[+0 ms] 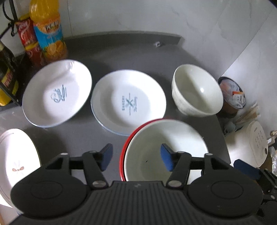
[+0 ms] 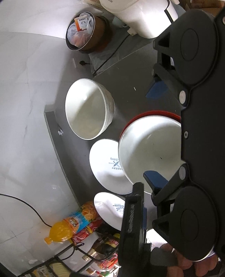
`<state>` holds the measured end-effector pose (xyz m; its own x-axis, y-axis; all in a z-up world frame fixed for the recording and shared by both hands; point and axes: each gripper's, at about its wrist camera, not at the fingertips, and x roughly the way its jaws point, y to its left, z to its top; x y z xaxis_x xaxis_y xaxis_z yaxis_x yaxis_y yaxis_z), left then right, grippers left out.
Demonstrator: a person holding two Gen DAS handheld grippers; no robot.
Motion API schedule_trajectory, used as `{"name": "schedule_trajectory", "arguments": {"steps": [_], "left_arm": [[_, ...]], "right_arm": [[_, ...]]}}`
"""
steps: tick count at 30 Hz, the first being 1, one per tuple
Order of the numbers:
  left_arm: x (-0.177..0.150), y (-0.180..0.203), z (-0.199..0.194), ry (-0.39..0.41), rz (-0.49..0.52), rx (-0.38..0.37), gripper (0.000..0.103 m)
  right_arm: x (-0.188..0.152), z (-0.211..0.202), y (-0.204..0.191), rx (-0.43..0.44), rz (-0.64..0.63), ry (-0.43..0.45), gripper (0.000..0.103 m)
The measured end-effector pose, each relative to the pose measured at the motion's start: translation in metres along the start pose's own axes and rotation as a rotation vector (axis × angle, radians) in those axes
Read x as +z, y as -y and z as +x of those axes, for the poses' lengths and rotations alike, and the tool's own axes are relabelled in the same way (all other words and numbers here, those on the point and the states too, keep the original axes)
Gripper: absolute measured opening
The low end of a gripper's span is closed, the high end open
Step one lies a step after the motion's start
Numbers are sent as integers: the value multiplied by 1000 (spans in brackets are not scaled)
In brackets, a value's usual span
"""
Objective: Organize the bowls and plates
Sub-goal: 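Lower the white bowl into the red bowl and open both tools, then move both tools to the other white bowl and close them on its rim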
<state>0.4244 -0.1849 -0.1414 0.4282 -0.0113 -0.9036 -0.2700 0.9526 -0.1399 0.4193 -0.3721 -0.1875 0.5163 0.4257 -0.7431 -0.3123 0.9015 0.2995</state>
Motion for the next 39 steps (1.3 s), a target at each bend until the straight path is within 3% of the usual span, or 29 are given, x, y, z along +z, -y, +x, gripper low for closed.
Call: {"name": "schedule_trajectory", "arguments": {"steps": [15, 24, 27, 39], "left_arm": [[13, 37, 0, 31, 52, -31, 79], [42, 44, 22, 23, 30, -70, 80], [52, 51, 27, 28, 55, -98, 80], [85, 59, 74, -20, 48, -108, 76]], "right_arm": [[14, -7, 40, -38, 86, 55, 103], [25, 4, 64, -122, 157, 56, 103], [29, 6, 70, -77, 150, 52, 103], [56, 51, 82, -95, 212, 36, 101]]}}
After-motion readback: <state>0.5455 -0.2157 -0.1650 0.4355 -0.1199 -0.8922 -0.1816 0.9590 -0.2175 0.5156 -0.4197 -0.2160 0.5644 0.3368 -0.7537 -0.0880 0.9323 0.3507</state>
